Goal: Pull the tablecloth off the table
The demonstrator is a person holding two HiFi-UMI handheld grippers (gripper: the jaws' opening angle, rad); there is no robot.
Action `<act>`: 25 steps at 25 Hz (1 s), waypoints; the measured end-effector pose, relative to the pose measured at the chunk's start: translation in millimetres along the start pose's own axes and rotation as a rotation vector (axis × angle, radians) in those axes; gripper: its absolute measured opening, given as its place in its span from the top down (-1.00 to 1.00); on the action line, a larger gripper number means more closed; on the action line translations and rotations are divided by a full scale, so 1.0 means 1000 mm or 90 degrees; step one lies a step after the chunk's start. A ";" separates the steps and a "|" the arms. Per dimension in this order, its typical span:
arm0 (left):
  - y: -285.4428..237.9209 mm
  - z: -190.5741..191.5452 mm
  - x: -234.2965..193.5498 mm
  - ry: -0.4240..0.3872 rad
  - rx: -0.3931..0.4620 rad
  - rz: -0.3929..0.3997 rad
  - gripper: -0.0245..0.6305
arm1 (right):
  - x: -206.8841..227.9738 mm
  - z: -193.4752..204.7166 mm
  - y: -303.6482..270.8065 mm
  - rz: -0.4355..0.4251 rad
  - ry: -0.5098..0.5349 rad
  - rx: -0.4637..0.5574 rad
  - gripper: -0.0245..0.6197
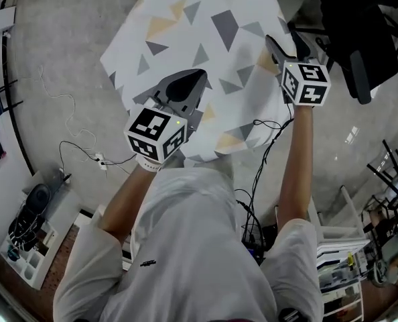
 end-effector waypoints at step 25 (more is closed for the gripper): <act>0.015 0.009 -0.030 -0.015 -0.011 -0.018 0.91 | -0.001 0.009 -0.012 0.025 0.168 -0.125 0.54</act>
Point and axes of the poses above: the fingertips, and each gripper's own axes: y backward along the fingers, x to its right, z out of its underside, the point moved 7 cm from there along y, backward along the fingers, and after that the axes turned 13 degrees about x, right-handed, at the moved point
